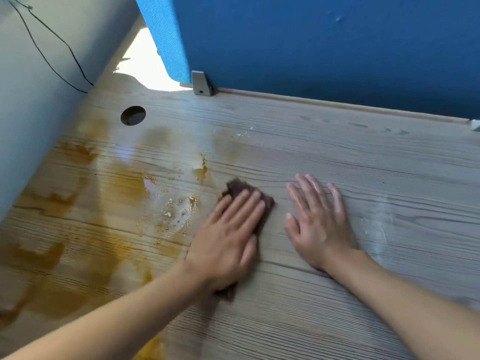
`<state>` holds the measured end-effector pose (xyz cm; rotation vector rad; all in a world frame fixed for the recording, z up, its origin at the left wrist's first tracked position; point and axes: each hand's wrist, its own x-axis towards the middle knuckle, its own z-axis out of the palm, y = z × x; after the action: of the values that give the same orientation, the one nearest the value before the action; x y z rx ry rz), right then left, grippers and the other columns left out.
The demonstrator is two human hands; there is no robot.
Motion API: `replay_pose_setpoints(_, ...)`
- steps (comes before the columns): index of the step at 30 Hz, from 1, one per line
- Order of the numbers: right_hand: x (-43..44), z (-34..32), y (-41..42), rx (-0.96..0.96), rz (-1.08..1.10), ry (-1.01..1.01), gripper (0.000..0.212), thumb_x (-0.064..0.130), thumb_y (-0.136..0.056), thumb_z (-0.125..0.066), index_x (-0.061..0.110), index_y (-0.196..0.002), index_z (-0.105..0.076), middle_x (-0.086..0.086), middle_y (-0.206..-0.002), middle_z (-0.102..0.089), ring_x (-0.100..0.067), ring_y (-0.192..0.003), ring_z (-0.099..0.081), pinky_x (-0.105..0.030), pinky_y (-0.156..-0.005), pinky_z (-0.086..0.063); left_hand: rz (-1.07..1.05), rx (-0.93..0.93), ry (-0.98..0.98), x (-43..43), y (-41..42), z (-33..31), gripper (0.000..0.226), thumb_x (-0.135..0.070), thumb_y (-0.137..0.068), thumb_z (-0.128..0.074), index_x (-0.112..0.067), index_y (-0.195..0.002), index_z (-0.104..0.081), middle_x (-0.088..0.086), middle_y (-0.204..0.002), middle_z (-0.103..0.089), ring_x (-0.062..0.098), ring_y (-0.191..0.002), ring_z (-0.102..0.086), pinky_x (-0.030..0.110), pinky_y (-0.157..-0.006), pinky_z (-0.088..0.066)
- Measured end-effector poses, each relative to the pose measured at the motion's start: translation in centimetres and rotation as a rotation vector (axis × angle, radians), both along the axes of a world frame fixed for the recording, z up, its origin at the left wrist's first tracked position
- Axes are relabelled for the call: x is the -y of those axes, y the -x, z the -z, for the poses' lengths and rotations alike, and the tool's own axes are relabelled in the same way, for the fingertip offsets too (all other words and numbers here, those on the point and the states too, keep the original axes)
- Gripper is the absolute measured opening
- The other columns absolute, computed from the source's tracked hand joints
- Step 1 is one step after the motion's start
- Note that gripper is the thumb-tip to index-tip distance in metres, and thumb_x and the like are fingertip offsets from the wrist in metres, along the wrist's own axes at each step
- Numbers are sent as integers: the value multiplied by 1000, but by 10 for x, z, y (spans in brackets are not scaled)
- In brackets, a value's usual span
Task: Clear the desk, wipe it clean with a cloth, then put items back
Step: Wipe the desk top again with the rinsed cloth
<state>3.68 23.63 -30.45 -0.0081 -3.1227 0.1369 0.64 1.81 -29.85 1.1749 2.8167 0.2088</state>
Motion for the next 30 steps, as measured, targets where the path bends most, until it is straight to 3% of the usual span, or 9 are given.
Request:
replay_pose_setpoints(2, 1, -1, 0, 14, -3, -7, 65, 42, -88, -35, 10, -143, -50, -11, -157, -38, -25, -147, -31, -56, -118, -22, 177, 52, 3, 9, -12, -4, 66, -39, -97, -34, -19, -158, -20, -1, -166, -11, 14, -154, -3, 41, -125, -11)
replay_pose_setpoints(4, 1, -1, 0, 12, -1, -2, 65, 42, -88, -35, 10, -143, -51, -11, -156, -38, -26, -146, -32, -57, -117, -23, 205, 61, -10, 10, 8, -4, 65, -37, -97, -35, -21, -158, -23, -2, -166, -13, 12, -153, -5, 38, -125, -10)
replay_pose_setpoints(11, 1, -3, 0, -6, 3, 8, 65, 42, -87, -37, 11, -142, -52, -11, -156, -40, -26, -146, -33, -58, -116, -25, -283, -23, -15, -31, 76, 5, 66, -39, -94, -25, -21, -157, -26, -2, -164, -20, 12, -153, -12, 40, -124, -14)
replay_pose_setpoints(13, 2, -3, -2, -10, 1, 15, 65, 42, -86, -38, 11, -141, -53, -11, -154, -42, -26, -144, -36, -58, -115, -26, -216, -31, -34, -28, 47, 2, 65, -38, -95, -28, -18, -157, -27, 0, -164, -20, 14, -153, -12, 43, -123, -18)
replay_pose_setpoints(16, -4, -9, 11, -36, -26, 35, 59, 41, -80, -41, 14, -129, -61, -10, -139, -55, -29, -130, -48, -51, -107, -32, 95, 40, -40, -13, -2, -4, 64, -36, -96, -36, -18, -157, -26, -1, -165, -17, 15, -153, -9, 42, -124, -16)
replay_pose_setpoints(19, -19, -12, 39, -31, -49, 25, 52, 39, -84, -38, 17, -124, -62, -8, -133, -56, -30, -123, -52, -47, -102, -29, 223, 65, -46, -8, 29, -2, 64, -34, -94, -38, -20, -156, -30, -2, -164, -20, 14, -153, -12, 39, -124, -14)
replay_pose_setpoints(23, -27, -1, 48, -13, -3, 26, 62, 40, -87, -36, 16, -142, -51, -10, -154, -42, -26, -144, -34, -54, -116, -22, -214, -1, -31, -29, 85, 2, 65, -38, -94, -29, -22, -157, -28, -3, -164, -20, 11, -152, -12, 41, -123, -15)
replay_pose_setpoints(25, -26, 0, 47, 4, -17, 8, 64, 40, -87, -35, 16, -145, -49, -9, -156, -38, -25, -146, -31, -55, -117, -21, -292, -35, -25, -35, 80, 4, 65, -38, -95, -28, -19, -157, -27, -1, -164, -20, 13, -153, -12, 41, -123, -15)
replay_pose_setpoints(30, -26, -4, 47, 29, -28, -2, 65, 41, -87, -35, 14, -144, -51, -11, -156, -39, -26, -146, -33, -57, -116, -23, 142, 64, -22, -17, 29, -3, 66, -36, -96, -37, -21, -158, -23, -3, -166, -13, 13, -154, -6, 41, -124, -12)
